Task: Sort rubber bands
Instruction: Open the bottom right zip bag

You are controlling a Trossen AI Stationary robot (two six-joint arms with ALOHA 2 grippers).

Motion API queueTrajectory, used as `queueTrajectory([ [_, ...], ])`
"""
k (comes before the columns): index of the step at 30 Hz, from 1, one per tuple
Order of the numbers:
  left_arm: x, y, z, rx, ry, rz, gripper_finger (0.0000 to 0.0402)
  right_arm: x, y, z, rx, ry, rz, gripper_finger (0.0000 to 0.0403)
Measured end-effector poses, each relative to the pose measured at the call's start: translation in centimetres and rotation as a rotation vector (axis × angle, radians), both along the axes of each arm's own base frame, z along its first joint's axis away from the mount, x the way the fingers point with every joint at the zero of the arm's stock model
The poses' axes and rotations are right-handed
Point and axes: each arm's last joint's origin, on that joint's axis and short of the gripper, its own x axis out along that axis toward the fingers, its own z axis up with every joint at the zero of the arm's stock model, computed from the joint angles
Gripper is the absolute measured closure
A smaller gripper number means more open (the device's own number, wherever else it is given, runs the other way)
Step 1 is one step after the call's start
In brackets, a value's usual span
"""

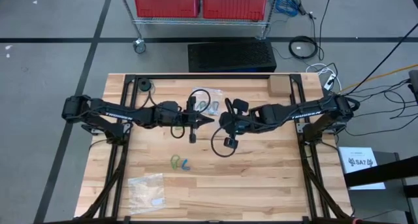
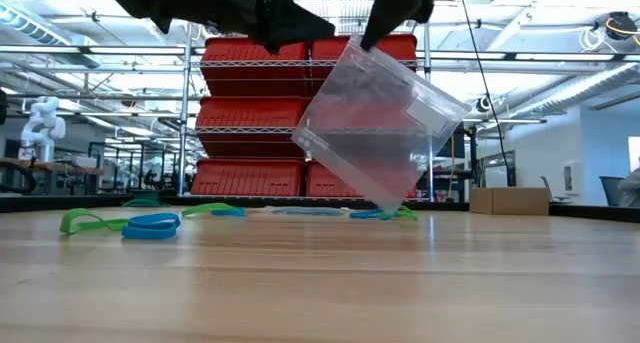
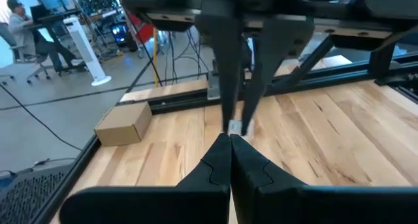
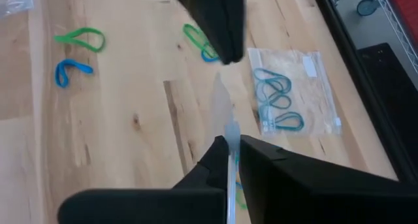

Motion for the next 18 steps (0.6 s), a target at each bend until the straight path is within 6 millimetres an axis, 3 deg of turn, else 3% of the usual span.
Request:
queueTrajectory([
  [5,0.11,-0.02,-0.38,-0.026,0.023,0.003,0.0389,0.08,0.25,0.07,0.003,-0.014,0.006,0.0400],
  [14,0.21,-0.26,-0.55,-0.064,0.029,-0.074,0.0308,0.38,0.31,0.29,0.004,-0.044,0.031,0.0400],
  [18,0.22,-0.26,-0.51,-0.066,0.024,-0.074,0.0294,0.48,0.40,0.34,0.022,-0.053,0.049,0.0401],
])
